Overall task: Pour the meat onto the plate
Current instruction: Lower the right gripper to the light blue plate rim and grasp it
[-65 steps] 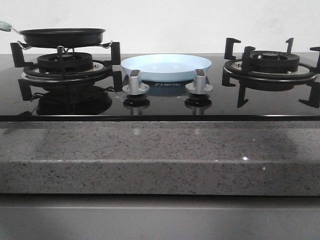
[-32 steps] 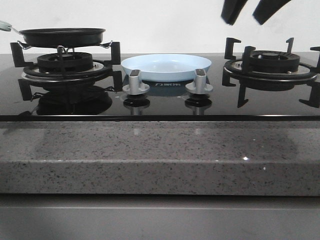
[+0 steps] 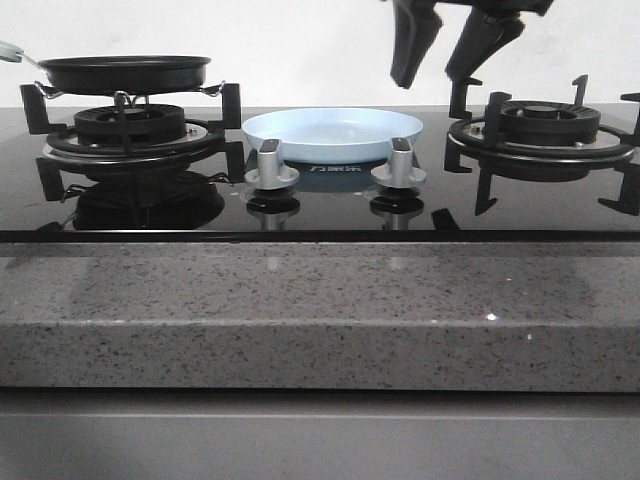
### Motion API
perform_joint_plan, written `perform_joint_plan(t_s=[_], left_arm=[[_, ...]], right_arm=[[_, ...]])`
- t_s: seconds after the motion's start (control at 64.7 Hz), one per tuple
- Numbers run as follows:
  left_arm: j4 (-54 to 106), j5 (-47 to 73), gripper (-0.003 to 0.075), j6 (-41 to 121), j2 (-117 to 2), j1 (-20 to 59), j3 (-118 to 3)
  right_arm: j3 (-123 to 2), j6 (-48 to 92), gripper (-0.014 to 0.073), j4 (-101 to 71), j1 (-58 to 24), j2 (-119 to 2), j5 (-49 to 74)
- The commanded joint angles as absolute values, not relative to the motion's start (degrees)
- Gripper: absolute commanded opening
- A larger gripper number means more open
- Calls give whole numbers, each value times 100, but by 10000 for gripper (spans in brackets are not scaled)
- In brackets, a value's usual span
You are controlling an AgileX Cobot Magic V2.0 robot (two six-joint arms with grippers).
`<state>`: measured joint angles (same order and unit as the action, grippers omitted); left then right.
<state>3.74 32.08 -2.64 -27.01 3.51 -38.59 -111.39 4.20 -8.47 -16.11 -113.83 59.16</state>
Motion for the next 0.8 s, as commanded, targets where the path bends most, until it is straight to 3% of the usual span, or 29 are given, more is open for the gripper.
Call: perform_joint_plan(t_s=[0.0, 0.541, 0.788], left_arm=[[422, 2725, 438, -264, -2769, 378, -4064], [422, 2725, 438, -264, -2769, 378, -4064], [422, 2725, 438, -264, -2769, 378, -4064]], right_arm=[[-11721, 475, 485, -812, -1604, -11370, 5970], [-13238, 475, 484, -454, -1579, -12571, 6623], [-13238, 518, 325, -460, -1579, -12670, 6738]])
